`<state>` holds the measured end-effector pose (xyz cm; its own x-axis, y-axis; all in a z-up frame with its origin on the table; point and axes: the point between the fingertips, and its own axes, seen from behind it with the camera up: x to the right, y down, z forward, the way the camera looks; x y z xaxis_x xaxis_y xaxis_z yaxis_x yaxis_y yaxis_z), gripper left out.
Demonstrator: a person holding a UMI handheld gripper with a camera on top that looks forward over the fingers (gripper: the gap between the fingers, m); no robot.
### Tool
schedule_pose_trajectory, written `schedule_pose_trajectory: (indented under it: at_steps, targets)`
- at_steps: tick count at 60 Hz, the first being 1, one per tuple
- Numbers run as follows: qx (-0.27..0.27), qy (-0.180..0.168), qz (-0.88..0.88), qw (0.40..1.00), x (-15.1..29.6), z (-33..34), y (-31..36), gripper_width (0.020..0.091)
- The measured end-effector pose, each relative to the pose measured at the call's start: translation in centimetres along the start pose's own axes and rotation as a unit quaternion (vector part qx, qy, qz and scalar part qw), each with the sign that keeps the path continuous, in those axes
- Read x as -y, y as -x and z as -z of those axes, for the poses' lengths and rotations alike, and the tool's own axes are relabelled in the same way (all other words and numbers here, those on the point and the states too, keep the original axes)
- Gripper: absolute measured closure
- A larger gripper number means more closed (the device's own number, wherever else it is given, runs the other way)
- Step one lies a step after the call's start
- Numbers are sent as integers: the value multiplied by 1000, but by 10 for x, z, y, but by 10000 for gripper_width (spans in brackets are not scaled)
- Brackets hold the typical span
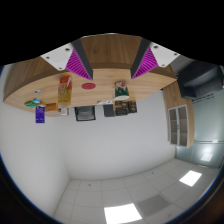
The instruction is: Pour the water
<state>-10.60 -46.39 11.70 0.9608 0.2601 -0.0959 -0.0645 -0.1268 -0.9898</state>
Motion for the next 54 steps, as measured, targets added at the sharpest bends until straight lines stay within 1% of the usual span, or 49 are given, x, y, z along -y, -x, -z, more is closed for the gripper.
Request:
schedule_pose_trajectory:
  at_steps: [4, 9, 16, 25, 30, 35, 41, 48, 50, 51, 52, 53, 54]
  targets:
    - [-8, 1, 4, 1000, 1, -2, -8, 265]
    - [-24, -8, 13, 1000, 7, -7, -28, 267]
    - [-59, -7, 21, 998, 12, -26, -75, 268]
    - [-101, 4, 22, 995, 10, -74, -143, 269]
    - [-123, 18, 24, 992, 1, -108, -178, 272]
    - [-140, 20, 32, 989, 0, -139, -204, 271]
    - [-149, 15, 42, 988, 4, -172, -225, 272]
    - [-147, -5, 45, 988, 12, -202, -235, 272]
    - [-143, -9, 49, 988, 13, -208, -237, 298]
    - [-142, -10, 51, 988, 13, -211, -238, 343]
    - [-143, -10, 55, 988, 13, -213, -240, 412]
    - [-149, -12, 63, 987, 13, -214, -243, 508]
    - [-149, -13, 67, 987, 13, -216, -244, 509]
